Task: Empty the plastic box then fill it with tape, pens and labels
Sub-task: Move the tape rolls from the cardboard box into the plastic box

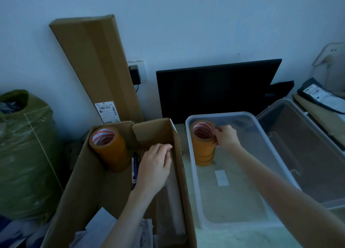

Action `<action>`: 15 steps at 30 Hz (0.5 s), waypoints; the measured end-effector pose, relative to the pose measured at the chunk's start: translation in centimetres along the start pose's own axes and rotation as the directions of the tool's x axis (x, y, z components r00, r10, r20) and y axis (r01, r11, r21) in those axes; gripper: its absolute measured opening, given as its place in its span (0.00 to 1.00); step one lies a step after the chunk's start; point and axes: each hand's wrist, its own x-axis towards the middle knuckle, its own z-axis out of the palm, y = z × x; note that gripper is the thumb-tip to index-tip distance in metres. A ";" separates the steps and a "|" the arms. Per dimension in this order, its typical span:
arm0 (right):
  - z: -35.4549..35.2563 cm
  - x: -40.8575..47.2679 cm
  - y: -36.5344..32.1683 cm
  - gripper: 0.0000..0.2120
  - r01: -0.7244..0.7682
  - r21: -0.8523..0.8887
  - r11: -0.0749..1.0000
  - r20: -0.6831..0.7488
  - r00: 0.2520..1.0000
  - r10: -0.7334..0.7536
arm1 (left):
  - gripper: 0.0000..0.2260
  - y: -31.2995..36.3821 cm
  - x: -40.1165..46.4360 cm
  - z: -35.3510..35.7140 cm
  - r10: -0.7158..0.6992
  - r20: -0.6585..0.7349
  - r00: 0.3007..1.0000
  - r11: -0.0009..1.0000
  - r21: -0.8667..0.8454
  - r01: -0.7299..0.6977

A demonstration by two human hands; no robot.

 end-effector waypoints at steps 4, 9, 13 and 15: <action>0.1 -0.5 0.5 0.11 0.048 -0.001 0.999 -0.028 0.998 -0.048 | 0.10 -0.1 0.0 -0.1 0.007 0.002 1.000 1.000 0.002 -0.007; -0.4 -2.8 -0.3 0.12 0.222 0.035 0.974 -0.119 0.969 -0.217 | 0.10 -1.5 0.3 -0.8 -0.014 0.015 1.000 0.998 0.068 0.013; 0.0 -5.3 -2.2 0.08 0.305 0.184 0.934 -0.034 0.952 -0.304 | 0.12 -3.8 0.5 -2.0 -0.057 0.062 0.996 0.974 0.225 0.042; 0.7 -6.2 -2.8 0.08 0.325 0.224 0.919 0.000 0.943 -0.334 | 0.13 -5.0 0.3 -2.5 -0.082 0.087 0.993 0.957 0.284 0.054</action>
